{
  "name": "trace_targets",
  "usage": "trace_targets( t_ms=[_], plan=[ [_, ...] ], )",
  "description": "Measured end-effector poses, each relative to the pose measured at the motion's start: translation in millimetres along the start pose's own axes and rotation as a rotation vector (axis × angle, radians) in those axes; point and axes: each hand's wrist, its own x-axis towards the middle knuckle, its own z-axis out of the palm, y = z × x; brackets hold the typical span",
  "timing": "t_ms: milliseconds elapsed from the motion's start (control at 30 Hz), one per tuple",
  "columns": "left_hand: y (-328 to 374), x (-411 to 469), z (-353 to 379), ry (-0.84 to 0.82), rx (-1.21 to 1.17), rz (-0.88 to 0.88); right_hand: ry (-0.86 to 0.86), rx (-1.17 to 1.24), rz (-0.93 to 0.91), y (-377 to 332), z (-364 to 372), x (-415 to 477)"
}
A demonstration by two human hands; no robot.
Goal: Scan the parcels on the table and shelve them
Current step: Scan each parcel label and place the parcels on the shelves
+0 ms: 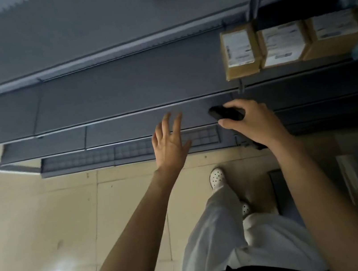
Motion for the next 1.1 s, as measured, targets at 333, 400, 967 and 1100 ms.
trace_targets(
  t_ms=[333, 400, 967, 1100],
  plan=[
    [-107.8, -129.4, -38.0, 0.187, 0.046, -0.316, -0.262, -0.094, -0.309, -113.0, 98.3, -24.8],
    [-137.2, -166.5, -45.3, 0.202, 0.021, -0.431, -0.323, -0.133, -0.376, -143.0, 129.8, -36.4],
    [-429.5, -472.0, -88.5, 0.356, -0.038, -1.006, -0.750, -0.330, -0.817, -375.7, 473.0, -231.6],
    [-493.4, -499.3, -101.7, 0.379, -0.047, -1.009, -0.757, -0.356, -0.795, -406.1, 524.0, -242.7]
  ],
)
